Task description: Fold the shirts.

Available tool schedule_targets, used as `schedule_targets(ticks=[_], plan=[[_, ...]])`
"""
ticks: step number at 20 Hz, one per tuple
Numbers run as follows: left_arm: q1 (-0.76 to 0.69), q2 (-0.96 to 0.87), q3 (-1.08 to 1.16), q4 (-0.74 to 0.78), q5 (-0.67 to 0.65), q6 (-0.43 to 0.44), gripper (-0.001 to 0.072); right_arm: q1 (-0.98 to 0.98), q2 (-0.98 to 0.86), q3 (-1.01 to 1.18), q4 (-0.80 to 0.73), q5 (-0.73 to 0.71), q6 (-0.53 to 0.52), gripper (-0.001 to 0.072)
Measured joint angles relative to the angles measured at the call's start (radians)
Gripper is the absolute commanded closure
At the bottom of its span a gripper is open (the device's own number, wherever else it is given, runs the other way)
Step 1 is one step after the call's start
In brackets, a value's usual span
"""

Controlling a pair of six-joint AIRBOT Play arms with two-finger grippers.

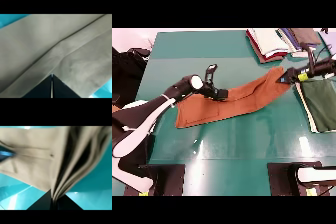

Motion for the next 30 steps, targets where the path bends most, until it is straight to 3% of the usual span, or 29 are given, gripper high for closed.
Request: schedule_targets(ticks=[12,20,21,23,26,30], plan=[[-0.035,-0.111,0.088,-0.039,-0.036,0.006,0.0685,0.314,0.092,0.189,0.002,-0.062,0.121,0.0694],[0.253,0.22,0.091,0.105,-0.131,-0.001,0.0684,0.576,0.011,0.21,0.089,-0.198,0.101,0.0692],[0.301,0.282,0.091,0.13,-0.141,-0.001,0.0684,0.625,-0.02,0.211,0.113,-0.237,0.08,0.0651],[0.378,0.388,0.091,0.174,-0.161,-0.001,0.0684,0.734,-0.097,0.223,0.167,-0.336,0.023,0.0378],[0.452,0.499,0.091,0.227,-0.194,-0.001,0.0684,0.867,-0.222,0.299,0.203,-0.447,-0.039,0.0452],[0.486,0.552,0.09,0.259,-0.246,0.003,0.0684,0.893,-0.282,0.353,0.174,-0.469,-0.032,0.0451]])
